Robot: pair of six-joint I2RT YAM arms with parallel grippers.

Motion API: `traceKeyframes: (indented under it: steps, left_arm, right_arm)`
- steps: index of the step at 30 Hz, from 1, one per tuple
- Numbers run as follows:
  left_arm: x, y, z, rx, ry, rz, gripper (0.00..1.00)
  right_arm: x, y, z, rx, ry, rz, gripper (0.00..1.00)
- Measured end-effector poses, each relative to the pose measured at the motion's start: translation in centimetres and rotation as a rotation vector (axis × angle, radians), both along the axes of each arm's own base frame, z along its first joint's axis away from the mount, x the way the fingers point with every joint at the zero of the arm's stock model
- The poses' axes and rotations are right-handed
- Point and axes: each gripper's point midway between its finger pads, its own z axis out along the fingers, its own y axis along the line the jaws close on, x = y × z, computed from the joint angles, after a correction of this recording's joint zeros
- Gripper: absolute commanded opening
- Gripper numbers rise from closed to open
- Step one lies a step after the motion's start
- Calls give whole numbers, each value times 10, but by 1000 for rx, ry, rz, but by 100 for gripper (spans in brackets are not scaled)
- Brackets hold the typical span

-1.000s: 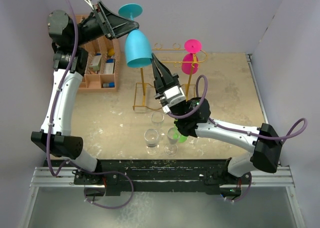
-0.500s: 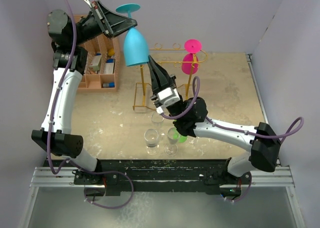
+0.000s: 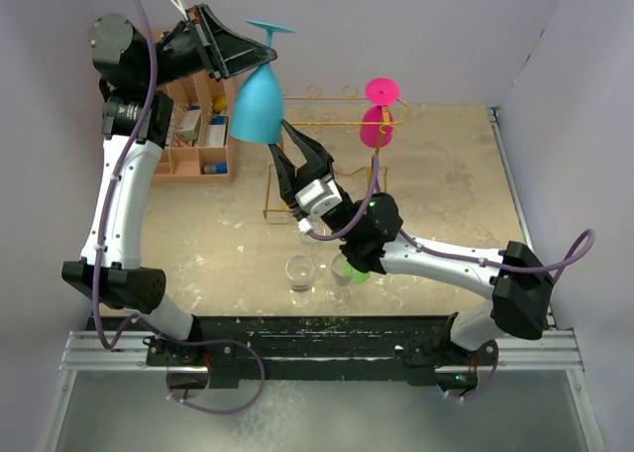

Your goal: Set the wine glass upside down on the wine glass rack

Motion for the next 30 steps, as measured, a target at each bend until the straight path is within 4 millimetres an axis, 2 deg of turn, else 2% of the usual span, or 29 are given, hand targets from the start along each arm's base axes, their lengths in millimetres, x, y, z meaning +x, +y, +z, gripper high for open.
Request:
traceKeyframes:
  steps: [6,8,11,15,16,19,23,26,30]
  left_arm:
    - [0,-1,-2,9,-7,0,0]
    - [1,-1,-3,12,-12,6,0]
    - [3,0,-4,29,-34,22,0]
    - [6,3,-8,98,-137,78,0]
    - [7,4,-10,121,-175,100,0]
    - [7,12,-10,188,-313,189,0]
    - [2,32,5,274,-547,331,0]
    - [3,57,12,327,-710,408,0]
    - [26,92,-8,383,-855,459,0]
  right_arm:
    - [5,-1,-3,21,2,-26,35]
    - [6,-2,-3,28,2,-39,38]
    - [11,-4,-6,28,13,-70,51]
    - [15,-5,-10,22,23,-96,93]
    - [16,-7,-9,22,24,-104,99]
    - [15,-11,-14,-5,31,-113,100]
    - [4,-28,-18,-35,49,-96,100]
    - [-10,-50,-3,-16,58,-73,100]
    - [-29,-84,25,27,75,-45,100]
